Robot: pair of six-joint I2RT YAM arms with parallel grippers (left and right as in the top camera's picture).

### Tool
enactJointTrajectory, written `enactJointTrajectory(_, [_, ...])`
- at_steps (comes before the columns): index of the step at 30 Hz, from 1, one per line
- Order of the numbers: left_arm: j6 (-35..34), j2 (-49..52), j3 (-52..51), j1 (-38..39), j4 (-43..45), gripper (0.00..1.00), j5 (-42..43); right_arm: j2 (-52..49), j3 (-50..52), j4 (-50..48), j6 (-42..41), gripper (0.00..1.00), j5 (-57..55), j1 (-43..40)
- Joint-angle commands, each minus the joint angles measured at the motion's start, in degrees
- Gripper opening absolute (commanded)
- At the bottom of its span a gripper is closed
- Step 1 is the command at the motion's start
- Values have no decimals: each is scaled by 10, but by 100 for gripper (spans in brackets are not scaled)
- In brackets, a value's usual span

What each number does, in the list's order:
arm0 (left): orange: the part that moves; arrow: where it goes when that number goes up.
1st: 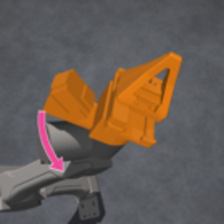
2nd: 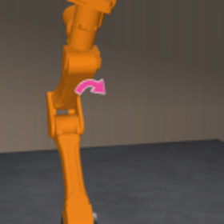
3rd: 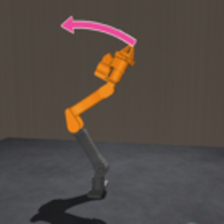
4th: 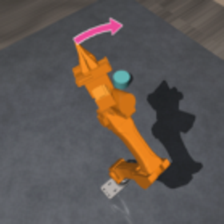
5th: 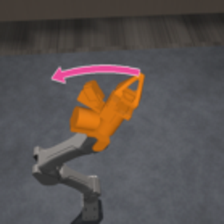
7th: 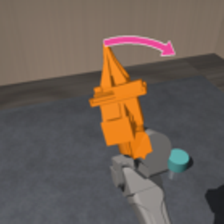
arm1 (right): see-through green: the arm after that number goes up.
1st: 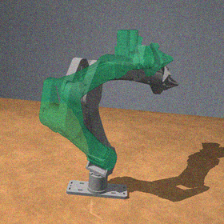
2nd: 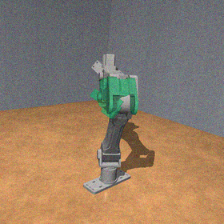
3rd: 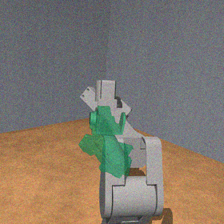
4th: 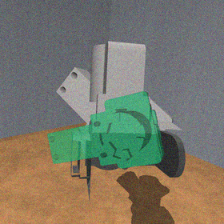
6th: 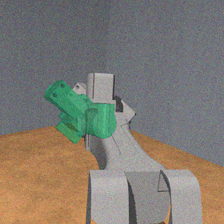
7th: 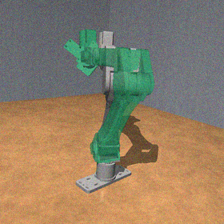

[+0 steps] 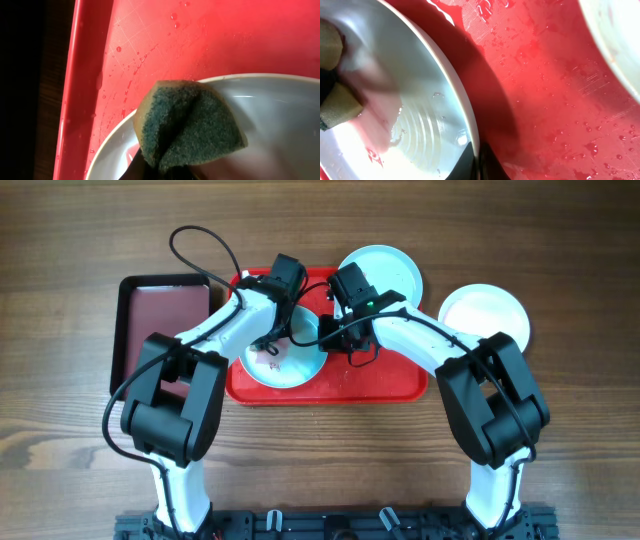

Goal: Clean dirty plates on tray and stack at the side
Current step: 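Scrub the blue plate with the sponge while the right gripper holds it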

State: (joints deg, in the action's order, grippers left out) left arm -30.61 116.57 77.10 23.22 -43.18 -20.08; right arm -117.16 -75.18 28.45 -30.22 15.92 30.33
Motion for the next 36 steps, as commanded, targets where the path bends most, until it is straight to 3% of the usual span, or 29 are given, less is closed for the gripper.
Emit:
enactJointTrajectory(1, [18,35,-21,-3,-25,4,94,-19,-1,-1,2,4,35,-13])
enactJointTrajectory(5, [21,35,-21,-24,-43,4,194,-46,-1,-4,13,4,128,-53])
enactJointTrajectory(8, [93,35,-21,-48,-44,4,303,-64,-1,-10,33,4,200,-75])
enactJointTrajectory(12, [171,35,-21,-52,-79,4,425,-66,-1,-16,33,4,201,-75])
enactJointTrajectory(16, [210,35,-26,-21,-102,4,430,-66,-1,-19,33,4,201,-75])
enactJointTrajectory(18, [190,35,-44,-6,-74,4,399,-66,-1,-19,33,4,201,-75])
enactJointTrajectory(24, [-95,35,-90,-2,-18,4,81,-66,-1,-21,32,4,199,-75])
enactJointTrajectory(27, [-192,35,-92,-2,-18,4,-37,-66,-1,-22,32,4,199,-75])
enactJointTrajectory(32, [-243,35,-92,-2,-45,4,-101,-66,-1,-20,32,4,199,-75])
enactJointTrajectory(36, [-232,35,-92,-2,-53,4,-130,-66,-1,-22,32,4,197,-75])
